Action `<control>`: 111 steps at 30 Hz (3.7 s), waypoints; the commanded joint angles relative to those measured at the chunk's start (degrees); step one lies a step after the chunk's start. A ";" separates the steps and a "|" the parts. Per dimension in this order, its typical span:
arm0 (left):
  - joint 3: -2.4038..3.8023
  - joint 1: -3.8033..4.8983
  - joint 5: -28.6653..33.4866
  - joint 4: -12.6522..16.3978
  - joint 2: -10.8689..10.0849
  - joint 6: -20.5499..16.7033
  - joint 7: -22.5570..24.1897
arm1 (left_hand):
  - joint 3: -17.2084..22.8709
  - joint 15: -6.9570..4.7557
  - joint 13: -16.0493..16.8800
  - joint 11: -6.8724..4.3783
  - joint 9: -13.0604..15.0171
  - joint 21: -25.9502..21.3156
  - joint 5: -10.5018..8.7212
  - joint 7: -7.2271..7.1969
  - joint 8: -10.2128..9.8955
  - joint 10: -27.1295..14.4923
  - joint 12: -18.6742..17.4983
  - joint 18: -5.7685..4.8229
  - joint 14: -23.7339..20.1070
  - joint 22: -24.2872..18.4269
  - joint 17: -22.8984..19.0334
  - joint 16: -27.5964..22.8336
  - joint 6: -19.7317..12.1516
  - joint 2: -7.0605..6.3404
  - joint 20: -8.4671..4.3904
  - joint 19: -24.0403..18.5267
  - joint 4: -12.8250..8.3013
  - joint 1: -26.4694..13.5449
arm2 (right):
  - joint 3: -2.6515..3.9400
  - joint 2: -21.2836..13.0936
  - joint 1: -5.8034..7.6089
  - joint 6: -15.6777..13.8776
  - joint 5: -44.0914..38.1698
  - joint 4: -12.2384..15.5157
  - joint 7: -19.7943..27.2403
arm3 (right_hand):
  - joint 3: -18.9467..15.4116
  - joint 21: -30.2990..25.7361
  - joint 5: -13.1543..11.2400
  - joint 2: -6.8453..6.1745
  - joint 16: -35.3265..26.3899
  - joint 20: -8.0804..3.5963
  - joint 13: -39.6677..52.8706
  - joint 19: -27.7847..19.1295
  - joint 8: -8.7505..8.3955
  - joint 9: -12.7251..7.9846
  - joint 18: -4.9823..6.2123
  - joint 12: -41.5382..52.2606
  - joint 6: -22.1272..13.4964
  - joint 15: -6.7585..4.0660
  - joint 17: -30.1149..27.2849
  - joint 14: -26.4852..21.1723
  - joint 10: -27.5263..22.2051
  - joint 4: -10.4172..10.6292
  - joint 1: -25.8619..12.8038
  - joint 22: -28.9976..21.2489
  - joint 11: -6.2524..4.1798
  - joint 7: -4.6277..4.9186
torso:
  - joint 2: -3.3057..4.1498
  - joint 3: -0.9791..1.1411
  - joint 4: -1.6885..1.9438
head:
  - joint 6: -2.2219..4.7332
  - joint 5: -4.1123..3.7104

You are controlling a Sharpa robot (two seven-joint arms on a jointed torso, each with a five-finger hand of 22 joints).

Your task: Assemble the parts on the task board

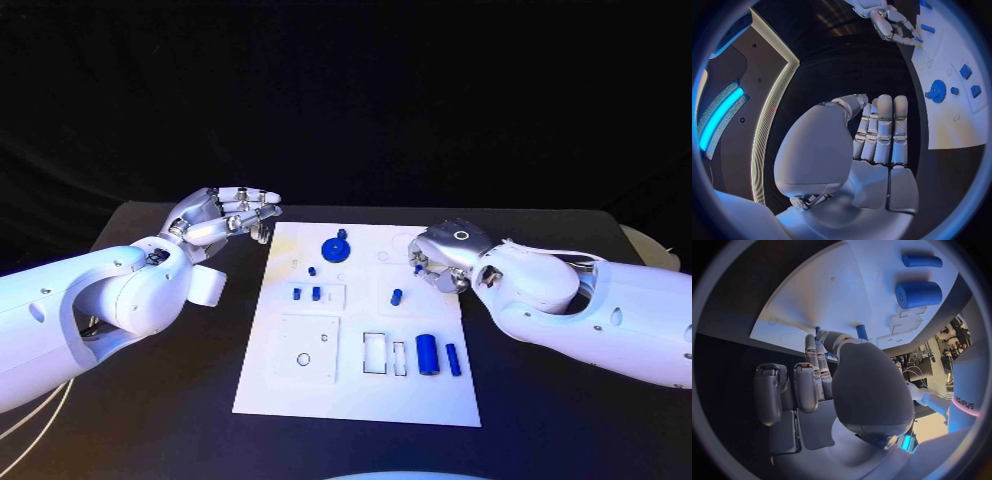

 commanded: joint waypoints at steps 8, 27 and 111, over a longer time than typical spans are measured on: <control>0.02 0.03 0.28 -0.21 0.09 0.19 0.27 | 0.09 -0.24 0.08 0.20 0.01 -0.29 0.21 0.15 -0.08 -0.22 0.24 0.84 -0.03 -0.02 -0.04 -0.28 0.12 0.29 -0.32 -0.08 -0.31 0.28 | 0.40 -2.49 0.88 -2.43 -0.88 4.53 -1.19 | 0.19 0.56 0.10 -0.07 -0.09 -0.60 -0.05 3.13 0.37 0.06 -1.08 -0.06 0.56 -0.43 -0.11 2.64 0.58 -0.33 -1.00 12.04 -0.05 -0.20 | -0.04 0.01 -0.05 | 0.09 0.27; -0.14 0.04 0.28 -0.80 2.00 0.26 0.02 | 0.09 -0.18 0.09 0.26 0.01 -0.30 0.22 0.21 -0.13 -0.35 0.30 0.82 -0.02 -0.02 -0.11 -0.34 0.06 0.33 -0.31 -0.07 -0.25 0.11 | 0.64 5.87 0.36 -3.39 2.79 9.76 1.46 | 0.34 0.44 0.12 0.03 -0.14 -0.65 -0.10 3.07 0.42 0.12 -1.05 -0.18 0.68 -0.49 -0.22 2.63 0.73 -0.38 -1.19 11.99 -0.13 -0.27 | -0.10 -0.21 0.32 | -0.48 2.46; -0.19 0.09 0.28 -0.74 2.86 0.25 -1.62 | 0.03 -0.14 0.12 0.28 0.03 -0.36 0.24 0.20 -0.15 -0.44 0.42 0.80 0.01 -0.04 -0.19 -0.39 0.07 0.36 -0.27 -0.09 -0.11 -0.19 | -0.42 15.51 -7.11 -1.28 6.59 1.63 4.04 | 0.56 -2.80 -1.00 -1.79 -0.72 0.59 -1.77 1.42 -3.70 -1.31 -0.32 -3.99 -5.74 1.30 -1.35 2.34 -3.97 -0.25 -4.95 10.43 2.23 2.23 | 0.01 -0.03 -0.03 | -2.47 6.40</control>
